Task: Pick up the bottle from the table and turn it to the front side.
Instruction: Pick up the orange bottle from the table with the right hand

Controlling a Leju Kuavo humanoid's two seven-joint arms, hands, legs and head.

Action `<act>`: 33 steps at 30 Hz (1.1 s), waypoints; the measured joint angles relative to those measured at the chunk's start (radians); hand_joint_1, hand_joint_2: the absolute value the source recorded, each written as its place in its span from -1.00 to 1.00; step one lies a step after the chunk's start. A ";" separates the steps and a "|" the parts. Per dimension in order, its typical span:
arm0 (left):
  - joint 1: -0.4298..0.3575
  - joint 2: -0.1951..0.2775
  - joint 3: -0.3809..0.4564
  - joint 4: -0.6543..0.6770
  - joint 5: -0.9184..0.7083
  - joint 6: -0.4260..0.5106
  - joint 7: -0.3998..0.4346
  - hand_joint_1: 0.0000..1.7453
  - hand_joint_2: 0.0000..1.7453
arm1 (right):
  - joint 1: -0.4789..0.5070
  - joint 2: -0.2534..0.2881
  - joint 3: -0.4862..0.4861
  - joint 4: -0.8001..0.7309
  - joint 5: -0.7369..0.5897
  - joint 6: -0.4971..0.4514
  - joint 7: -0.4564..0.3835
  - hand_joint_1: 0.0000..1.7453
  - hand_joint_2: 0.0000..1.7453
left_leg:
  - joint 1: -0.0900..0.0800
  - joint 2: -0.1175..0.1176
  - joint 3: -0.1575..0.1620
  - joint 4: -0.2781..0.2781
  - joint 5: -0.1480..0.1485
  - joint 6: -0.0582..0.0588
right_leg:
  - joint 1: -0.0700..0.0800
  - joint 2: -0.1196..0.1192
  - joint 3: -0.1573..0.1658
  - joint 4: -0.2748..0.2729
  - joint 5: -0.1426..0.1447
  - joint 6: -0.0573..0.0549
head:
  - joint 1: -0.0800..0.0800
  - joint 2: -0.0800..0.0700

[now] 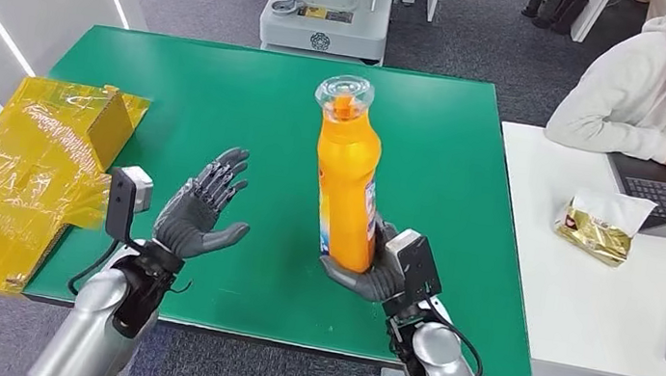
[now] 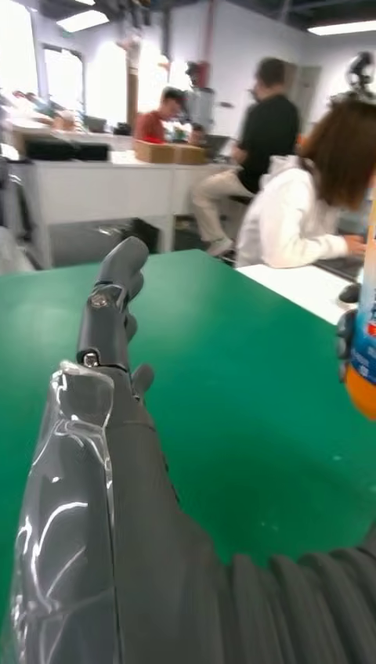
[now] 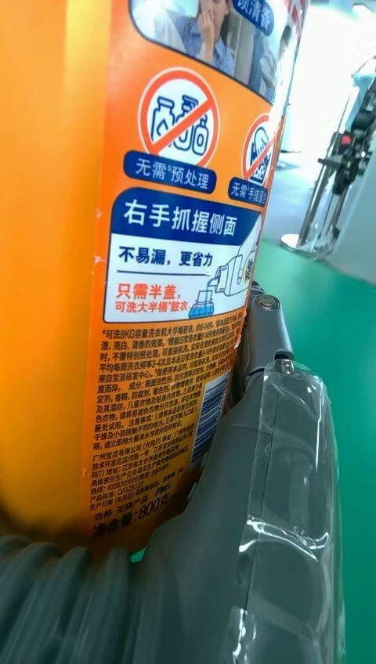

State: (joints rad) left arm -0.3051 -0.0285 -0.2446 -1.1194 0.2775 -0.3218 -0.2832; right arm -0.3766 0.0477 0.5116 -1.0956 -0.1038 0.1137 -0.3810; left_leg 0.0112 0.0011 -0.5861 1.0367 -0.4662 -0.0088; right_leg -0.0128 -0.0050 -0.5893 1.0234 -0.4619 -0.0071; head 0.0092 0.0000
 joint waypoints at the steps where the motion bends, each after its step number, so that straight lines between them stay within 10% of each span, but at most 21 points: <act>1: -0.027 0.002 -0.006 0.027 0.010 -0.009 0.007 -1.00 1.00 | -0.013 0.003 0.000 0.007 0.004 0.001 0.003 1.00 1.00 | 0.000 0.000 0.000 0.000 0.000 0.000 | 0.000 0.000 0.000 0.000 0.000 0.000 | 0.000 0.000; 18: -0.377 0.021 -0.078 0.264 0.081 -0.027 0.069 -1.00 1.00 | -0.121 0.075 0.046 0.191 0.044 0.004 0.021 1.00 1.00 | 0.000 0.000 -0.002 0.000 0.001 0.000 | 0.000 0.000 -0.002 0.001 0.000 0.000 | 0.000 0.000; 33: -0.469 0.056 -0.108 0.336 0.112 -0.081 0.118 -1.00 1.00 | -0.113 0.066 0.053 0.252 0.042 -0.026 0.001 1.00 1.00 | 0.000 0.000 -0.003 0.000 0.001 0.000 | 0.000 0.001 -0.003 0.000 0.001 0.000 | 0.000 0.000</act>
State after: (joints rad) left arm -0.7742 0.0271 -0.3524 -0.7830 0.3892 -0.4031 -0.1654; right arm -0.4900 0.1133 0.5646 -0.8434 -0.0616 0.0877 -0.3796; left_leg 0.0112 0.0013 -0.5890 1.0371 -0.4654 -0.0088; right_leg -0.0128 -0.0044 -0.5927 1.0238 -0.4613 -0.0070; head 0.0092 0.0000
